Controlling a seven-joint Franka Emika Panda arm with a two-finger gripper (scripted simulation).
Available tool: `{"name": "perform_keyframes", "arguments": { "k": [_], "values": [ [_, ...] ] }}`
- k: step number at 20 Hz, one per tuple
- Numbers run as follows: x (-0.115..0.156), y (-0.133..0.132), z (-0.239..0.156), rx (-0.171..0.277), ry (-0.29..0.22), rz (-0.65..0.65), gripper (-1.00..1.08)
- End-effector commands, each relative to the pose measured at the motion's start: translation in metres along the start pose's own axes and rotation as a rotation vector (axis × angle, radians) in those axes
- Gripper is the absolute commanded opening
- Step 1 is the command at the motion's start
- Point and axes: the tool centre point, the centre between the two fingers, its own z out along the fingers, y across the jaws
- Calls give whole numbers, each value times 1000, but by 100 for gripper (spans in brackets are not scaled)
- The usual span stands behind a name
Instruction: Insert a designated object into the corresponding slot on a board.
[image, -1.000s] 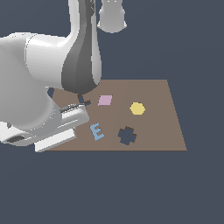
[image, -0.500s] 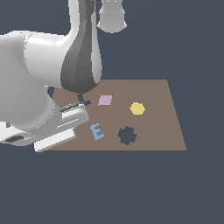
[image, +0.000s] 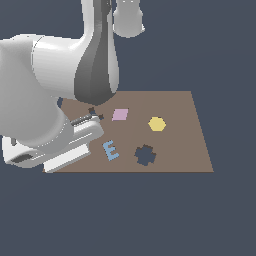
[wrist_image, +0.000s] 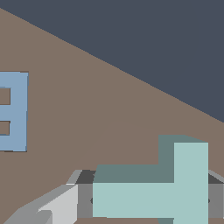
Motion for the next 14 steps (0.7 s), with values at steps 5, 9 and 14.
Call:
{"name": "perform_keyframes", "arguments": {
  "k": [5, 9, 14],
  "values": [
    [-1, -13, -1, 0, 0, -127, -100],
    [-3, -24, -2, -1, 0, -242, -100],
    [-10, -42, -3, -1, 0, -423, -100]
  ]
}}
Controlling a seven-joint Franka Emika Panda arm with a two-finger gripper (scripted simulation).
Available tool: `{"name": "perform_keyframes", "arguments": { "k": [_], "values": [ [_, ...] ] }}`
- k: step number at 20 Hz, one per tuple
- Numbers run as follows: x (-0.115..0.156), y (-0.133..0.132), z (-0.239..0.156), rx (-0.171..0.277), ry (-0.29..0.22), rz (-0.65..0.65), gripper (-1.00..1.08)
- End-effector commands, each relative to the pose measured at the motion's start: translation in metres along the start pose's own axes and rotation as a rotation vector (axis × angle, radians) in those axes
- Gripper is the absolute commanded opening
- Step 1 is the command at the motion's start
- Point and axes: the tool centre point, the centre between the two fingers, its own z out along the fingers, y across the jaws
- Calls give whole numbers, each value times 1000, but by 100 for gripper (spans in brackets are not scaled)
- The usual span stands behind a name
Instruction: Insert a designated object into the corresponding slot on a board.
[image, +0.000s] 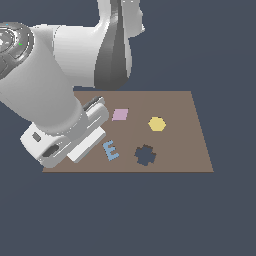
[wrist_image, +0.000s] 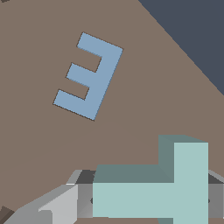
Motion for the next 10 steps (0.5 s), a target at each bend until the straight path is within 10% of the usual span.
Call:
{"name": "perform_keyframes", "arguments": {
  "k": [1, 10],
  "values": [
    [-1, -10, -1, -1, 0, -98, -100],
    [-14, -48, -3, -1, 0, -494, -100]
  ]
}}
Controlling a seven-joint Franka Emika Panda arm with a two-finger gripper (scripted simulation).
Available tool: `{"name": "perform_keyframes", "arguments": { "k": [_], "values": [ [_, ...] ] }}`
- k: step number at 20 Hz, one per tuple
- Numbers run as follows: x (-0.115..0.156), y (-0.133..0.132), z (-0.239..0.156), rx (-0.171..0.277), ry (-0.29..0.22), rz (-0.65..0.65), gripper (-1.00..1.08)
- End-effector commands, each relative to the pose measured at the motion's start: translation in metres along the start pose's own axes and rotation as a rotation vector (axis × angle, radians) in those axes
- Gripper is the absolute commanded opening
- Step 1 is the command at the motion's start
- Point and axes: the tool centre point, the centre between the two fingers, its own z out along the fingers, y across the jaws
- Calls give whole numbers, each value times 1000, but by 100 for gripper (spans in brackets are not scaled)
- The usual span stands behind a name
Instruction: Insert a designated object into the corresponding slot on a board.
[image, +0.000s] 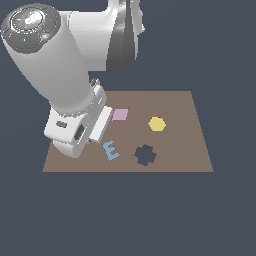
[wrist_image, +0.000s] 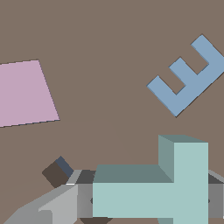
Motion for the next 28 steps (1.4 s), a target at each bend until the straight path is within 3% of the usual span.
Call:
{"name": "perform_keyframes", "arguments": {
  "k": [1, 14, 28],
  "values": [
    [-1, -11, -1, -1, 0, -111, -100],
    [-18, -50, -3, 0, -1, -532, -100],
    [-30, -62, -3, 0, -1, -694, -100]
  ]
}}
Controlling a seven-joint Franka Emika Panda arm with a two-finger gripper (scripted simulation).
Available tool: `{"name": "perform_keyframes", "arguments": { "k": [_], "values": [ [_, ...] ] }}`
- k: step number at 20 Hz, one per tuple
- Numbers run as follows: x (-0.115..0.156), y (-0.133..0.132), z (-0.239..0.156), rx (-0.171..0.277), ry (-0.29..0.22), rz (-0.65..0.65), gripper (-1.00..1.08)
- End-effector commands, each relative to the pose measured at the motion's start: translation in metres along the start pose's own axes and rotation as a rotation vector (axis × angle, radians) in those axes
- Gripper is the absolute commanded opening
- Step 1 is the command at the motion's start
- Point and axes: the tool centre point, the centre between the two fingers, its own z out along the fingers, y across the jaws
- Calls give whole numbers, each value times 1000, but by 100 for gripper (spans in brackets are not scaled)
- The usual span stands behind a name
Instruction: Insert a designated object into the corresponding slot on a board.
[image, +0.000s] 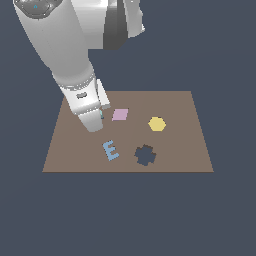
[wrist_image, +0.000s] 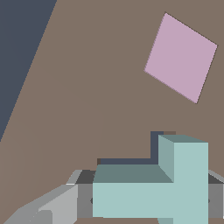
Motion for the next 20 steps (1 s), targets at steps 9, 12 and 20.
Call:
{"name": "perform_keyframes", "arguments": {
  "k": [9, 12, 20],
  "values": [
    [-1, -1, 9, 0, 0, -8, -100],
    [0, -1, 10, 0, -1, -9, 100],
    [0, -1, 10, 0, -1, -9, 100]
  ]
}}
